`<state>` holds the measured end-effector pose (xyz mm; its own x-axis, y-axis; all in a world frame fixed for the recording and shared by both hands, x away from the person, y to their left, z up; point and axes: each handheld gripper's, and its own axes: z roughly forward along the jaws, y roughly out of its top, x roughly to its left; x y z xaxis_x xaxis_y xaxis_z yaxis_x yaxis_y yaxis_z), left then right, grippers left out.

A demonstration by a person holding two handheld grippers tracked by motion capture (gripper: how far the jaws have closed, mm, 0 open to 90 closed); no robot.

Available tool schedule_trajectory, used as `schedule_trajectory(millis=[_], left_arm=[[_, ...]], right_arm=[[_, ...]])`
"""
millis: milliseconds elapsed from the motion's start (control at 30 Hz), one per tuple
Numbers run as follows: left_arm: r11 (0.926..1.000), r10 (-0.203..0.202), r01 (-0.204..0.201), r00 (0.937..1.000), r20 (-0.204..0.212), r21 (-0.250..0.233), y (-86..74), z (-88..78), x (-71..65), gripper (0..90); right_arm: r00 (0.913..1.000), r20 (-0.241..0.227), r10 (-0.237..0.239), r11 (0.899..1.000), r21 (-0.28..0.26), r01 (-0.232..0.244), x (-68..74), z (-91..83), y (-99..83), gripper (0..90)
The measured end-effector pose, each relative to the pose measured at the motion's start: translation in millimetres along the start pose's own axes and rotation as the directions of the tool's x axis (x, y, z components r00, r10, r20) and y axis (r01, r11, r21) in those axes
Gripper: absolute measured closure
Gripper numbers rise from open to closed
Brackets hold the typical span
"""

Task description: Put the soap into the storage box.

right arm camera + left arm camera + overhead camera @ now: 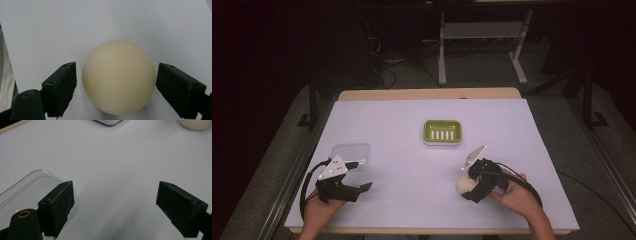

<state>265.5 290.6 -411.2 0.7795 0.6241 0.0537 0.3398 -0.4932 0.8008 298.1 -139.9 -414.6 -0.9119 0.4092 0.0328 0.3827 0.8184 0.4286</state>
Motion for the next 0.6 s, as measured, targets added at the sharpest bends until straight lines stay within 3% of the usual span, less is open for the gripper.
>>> schedule_trajectory(millis=[600], left_arm=[[1.0,-0.007,0.007,1.0,0.002,-0.005,-0.1,-1.2,1.1,14.4]], right_arm=[[0.9999,0.002,-0.013,0.998,0.059,0.013,0.0,11.1,6.1,22.0]])
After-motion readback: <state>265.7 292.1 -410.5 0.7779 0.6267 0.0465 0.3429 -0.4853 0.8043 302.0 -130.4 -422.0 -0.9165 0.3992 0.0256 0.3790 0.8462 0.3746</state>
